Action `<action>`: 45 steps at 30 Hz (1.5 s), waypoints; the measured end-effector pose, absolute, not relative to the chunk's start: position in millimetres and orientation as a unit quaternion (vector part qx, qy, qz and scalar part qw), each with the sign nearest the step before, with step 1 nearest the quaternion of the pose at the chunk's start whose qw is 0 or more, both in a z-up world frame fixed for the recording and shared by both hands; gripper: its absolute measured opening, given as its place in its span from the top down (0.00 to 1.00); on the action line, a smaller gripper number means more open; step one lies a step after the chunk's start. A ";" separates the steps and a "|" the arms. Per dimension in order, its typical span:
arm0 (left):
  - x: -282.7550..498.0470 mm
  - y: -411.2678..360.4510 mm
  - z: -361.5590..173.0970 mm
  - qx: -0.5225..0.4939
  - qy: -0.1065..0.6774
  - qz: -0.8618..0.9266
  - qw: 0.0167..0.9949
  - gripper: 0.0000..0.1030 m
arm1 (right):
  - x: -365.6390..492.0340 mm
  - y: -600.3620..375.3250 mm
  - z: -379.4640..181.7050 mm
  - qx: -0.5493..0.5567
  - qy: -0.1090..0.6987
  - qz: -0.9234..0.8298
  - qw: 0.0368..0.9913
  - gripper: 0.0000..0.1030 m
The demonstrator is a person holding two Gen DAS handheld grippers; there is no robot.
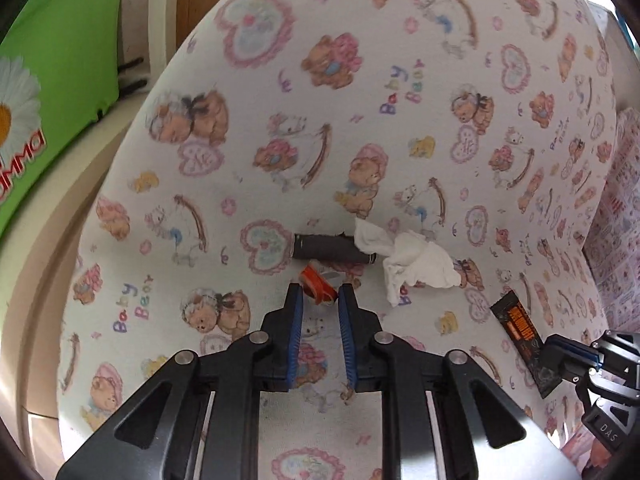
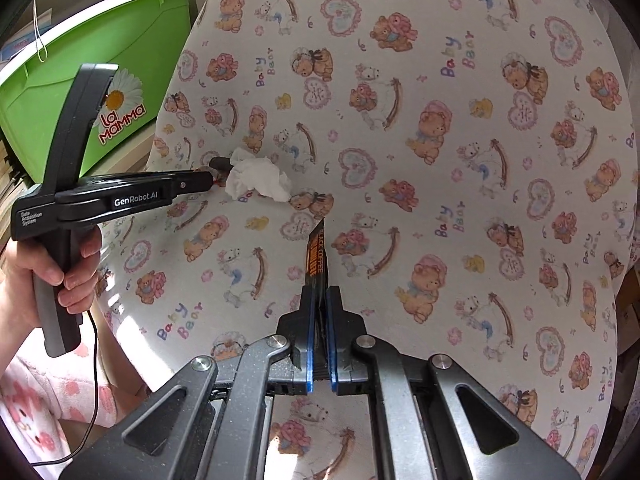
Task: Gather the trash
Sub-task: 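Lift the red clip with the left tool while the right tool lifts the wrapper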
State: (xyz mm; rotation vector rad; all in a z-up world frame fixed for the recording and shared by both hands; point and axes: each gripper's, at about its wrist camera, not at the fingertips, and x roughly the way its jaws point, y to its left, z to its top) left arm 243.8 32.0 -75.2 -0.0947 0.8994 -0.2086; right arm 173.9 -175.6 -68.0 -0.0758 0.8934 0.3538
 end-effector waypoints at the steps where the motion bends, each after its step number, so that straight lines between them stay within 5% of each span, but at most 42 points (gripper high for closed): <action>1: 243.4 34.5 -74.2 -0.049 0.433 -0.098 0.895 0.90 | 173.5 -175.9 -67.0 -0.036 0.428 0.170 0.887 0.94; 21: 169.5 43.2 -9.9 -0.053 0.383 -0.083 0.919 0.95 | 167.1 -177.6 -67.0 -0.002 0.440 0.195 0.876 0.94; 25: 161.7 50.5 -13.5 -0.093 0.396 -0.100 0.908 0.94 | 167.7 -165.3 -74.4 -0.039 0.439 0.183 0.879 0.79; 28: 162.0 44.6 -8.9 -0.071 0.382 -0.102 0.916 0.94 | 170.7 -160.8 -78.3 -0.043 0.436 0.179 0.881 0.77; 35: 154.1 38.6 -2.5 -0.045 0.364 -0.092 0.926 0.94 | 165.6 -154.4 -70.3 -0.064 0.417 0.168 0.891 0.93; 45: 131.6 25.8 6.1 -0.044 0.346 -0.111 0.930 0.94 | 123.8 -162.4 -37.8 -0.033 0.395 0.193 0.898 0.93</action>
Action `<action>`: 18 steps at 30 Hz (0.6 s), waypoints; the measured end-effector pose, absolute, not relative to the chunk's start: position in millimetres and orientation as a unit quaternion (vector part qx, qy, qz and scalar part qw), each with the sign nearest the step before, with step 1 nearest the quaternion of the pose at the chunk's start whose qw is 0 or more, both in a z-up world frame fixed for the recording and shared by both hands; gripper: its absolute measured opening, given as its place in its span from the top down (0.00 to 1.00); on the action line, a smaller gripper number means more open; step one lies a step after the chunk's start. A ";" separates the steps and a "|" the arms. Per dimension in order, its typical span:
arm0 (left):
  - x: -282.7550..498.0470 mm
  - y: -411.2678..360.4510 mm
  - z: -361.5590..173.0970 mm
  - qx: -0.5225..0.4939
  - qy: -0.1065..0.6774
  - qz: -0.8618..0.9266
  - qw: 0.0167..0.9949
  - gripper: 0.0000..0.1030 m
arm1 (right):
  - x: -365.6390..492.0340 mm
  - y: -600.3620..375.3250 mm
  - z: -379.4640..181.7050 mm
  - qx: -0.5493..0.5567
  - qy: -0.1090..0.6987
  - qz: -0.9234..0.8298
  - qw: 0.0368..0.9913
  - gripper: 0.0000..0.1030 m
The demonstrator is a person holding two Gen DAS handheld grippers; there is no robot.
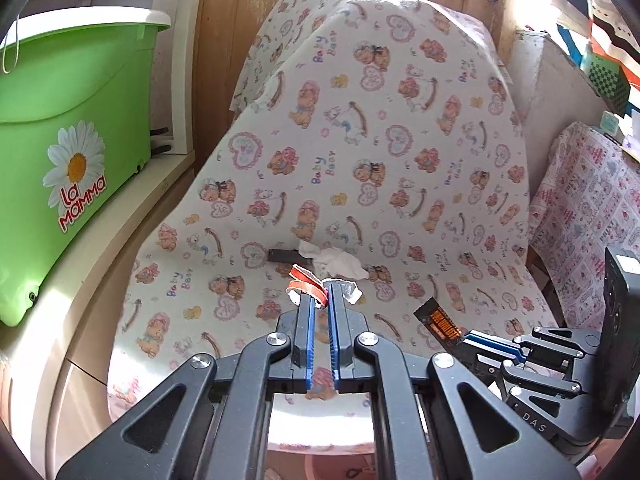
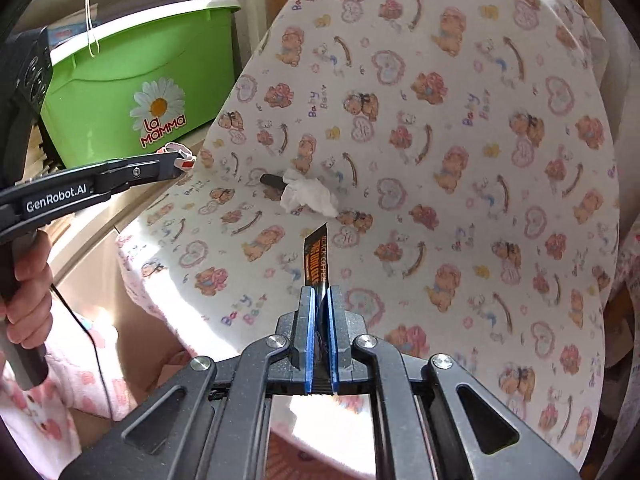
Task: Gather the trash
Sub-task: 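Lift the red clip with the left tool while the right tool lifts the wrapper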
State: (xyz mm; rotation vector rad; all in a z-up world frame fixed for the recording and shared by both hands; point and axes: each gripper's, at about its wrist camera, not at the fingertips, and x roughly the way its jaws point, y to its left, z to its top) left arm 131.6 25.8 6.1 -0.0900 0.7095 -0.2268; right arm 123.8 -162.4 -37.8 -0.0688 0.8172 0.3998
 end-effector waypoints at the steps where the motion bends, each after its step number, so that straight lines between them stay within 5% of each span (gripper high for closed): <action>1: 127.2 24.5 2.0 -0.050 0.352 -0.112 0.928 0.94 | 119.1 -163.8 -35.2 -0.029 0.395 0.195 0.897 0.93; 18: 59.9 8.3 -32.2 -0.081 0.414 -0.129 0.897 0.94 | 9.0 -184.4 -42.3 0.013 0.413 0.152 0.898 0.93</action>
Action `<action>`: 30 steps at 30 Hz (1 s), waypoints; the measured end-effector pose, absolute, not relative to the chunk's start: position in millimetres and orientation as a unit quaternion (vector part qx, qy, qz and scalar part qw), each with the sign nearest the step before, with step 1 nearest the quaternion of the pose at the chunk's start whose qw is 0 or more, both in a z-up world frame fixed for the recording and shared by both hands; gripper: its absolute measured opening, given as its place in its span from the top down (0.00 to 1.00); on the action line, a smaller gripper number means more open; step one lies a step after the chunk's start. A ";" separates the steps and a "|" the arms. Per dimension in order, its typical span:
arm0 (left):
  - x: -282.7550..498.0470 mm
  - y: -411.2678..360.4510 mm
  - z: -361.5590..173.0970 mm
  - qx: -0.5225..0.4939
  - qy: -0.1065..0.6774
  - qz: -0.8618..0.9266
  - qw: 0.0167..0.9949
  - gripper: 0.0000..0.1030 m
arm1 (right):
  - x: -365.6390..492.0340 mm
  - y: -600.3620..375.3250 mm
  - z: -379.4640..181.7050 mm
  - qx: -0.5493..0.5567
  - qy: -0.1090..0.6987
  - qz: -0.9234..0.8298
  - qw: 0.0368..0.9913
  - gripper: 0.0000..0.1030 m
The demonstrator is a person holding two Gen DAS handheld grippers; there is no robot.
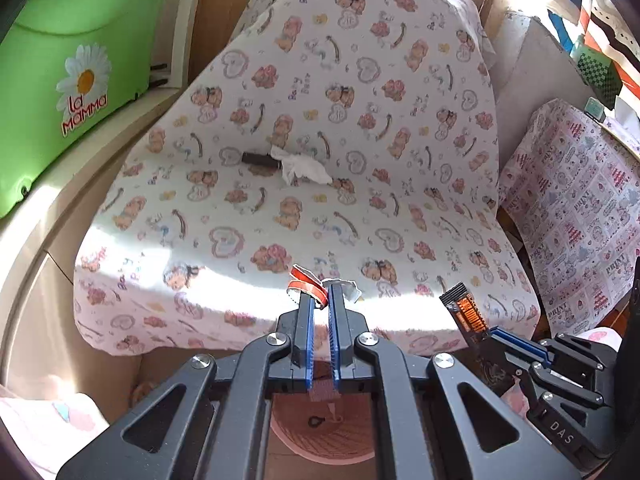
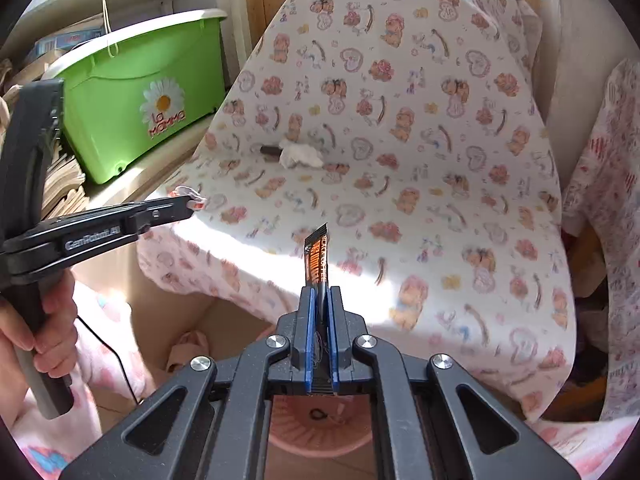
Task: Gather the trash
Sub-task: 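Carry the red clip and wrapper down over the pink wastebasket with both tools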
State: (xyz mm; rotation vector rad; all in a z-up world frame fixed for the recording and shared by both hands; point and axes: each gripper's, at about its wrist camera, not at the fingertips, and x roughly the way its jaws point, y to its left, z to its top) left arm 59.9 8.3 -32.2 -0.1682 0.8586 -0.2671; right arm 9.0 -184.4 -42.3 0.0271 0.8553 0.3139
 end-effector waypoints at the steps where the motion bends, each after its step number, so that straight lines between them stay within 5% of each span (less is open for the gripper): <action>1: 58.7 5.2 -36.7 -0.077 0.425 -0.129 0.893 0.94 | 6.9 -187.3 -47.8 0.032 0.427 0.155 0.891 0.93; 11: 59.5 -12.9 -101.2 -0.076 0.554 -0.126 0.819 0.94 | 8.2 -168.8 -99.9 -0.006 0.511 0.149 0.847 0.93; 30: 81.9 -34.9 -188.3 -0.043 0.661 -0.124 0.739 0.94 | 43.6 -174.4 -216.1 -0.007 0.640 0.074 0.765 0.93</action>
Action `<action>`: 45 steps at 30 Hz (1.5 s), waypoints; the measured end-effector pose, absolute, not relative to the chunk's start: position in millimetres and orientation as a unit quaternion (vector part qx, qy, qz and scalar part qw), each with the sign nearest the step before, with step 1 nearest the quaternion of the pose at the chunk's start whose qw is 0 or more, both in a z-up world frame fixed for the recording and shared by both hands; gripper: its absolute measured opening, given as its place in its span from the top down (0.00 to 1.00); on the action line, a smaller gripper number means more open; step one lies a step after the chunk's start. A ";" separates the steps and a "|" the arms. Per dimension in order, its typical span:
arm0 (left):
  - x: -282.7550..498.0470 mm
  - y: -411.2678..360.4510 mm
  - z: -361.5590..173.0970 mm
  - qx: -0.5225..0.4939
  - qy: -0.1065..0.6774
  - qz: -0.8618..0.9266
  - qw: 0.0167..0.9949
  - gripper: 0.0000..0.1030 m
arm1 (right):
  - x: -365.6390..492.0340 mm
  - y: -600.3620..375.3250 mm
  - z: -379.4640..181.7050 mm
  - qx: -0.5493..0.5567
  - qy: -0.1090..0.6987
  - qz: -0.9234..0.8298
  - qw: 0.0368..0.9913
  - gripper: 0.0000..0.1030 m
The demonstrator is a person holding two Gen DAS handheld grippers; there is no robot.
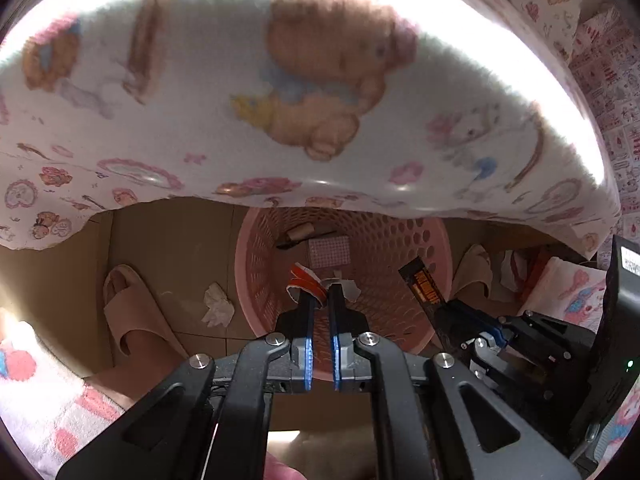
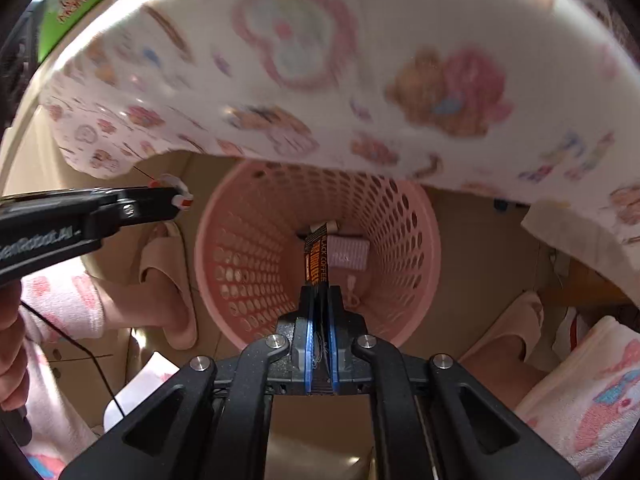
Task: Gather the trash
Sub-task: 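Carry the red clip and wrapper down over the pink wastebasket with both tools, then open the left tool to drop the clip while the right tool drops the wrapper, then raise both open tools back over the tissue and black cylinder on the seat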
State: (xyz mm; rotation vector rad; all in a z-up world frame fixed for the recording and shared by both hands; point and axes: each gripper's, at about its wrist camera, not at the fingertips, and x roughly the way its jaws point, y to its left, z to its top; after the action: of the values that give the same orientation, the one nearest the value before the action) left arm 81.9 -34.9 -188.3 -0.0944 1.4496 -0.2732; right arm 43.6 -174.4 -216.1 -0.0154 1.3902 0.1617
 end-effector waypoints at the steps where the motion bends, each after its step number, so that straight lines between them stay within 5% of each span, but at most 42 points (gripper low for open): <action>1: 82.9 -36.7 -193.7 -0.039 0.664 -0.121 0.736 0.94 | 46.5 -175.8 -221.9 -0.007 0.644 0.069 0.762 0.93; 13: 89.1 -36.8 -235.2 -0.038 0.689 -0.104 0.716 0.93 | 54.4 -193.5 -256.6 0.058 0.665 0.057 0.743 0.93; 17: 86.1 -36.4 -230.5 -0.038 0.687 -0.103 0.718 0.77 | 53.0 -195.9 -257.7 0.064 0.665 0.053 0.743 0.93; 22: 85.4 -36.5 -222.4 -0.031 0.683 -0.090 0.724 0.71 | 52.4 -199.9 -255.7 0.072 0.667 0.042 0.741 0.92; 24: 84.2 -38.1 -216.7 -0.020 0.675 -0.086 0.732 0.59 | 52.5 -200.3 -254.3 0.068 0.666 0.040 0.741 0.88; 28: 82.4 -35.8 -204.1 -0.020 0.665 -0.085 0.742 0.52 | 50.3 -196.4 -243.9 0.042 0.647 0.041 0.760 0.58; 33: 74.3 -27.9 -173.7 -0.019 0.636 -0.072 0.768 0.52 | 48.5 -197.6 -225.0 0.051 0.630 0.044 0.773 0.55; 41: 67.8 -16.7 -121.4 -0.023 0.562 -0.075 0.823 0.44 | 42.7 -199.4 -174.7 0.064 0.570 0.047 0.818 0.31; 45: 66.3 -16.2 -99.5 -0.004 0.516 -0.063 0.854 0.43 | 37.3 -205.3 -155.1 0.057 0.545 0.030 0.836 0.30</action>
State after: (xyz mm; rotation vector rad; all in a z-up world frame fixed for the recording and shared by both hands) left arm 66.3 -16.2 -99.5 -0.0079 1.0861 -0.1328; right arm 37.3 -205.3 -155.1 0.1199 1.1544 0.0626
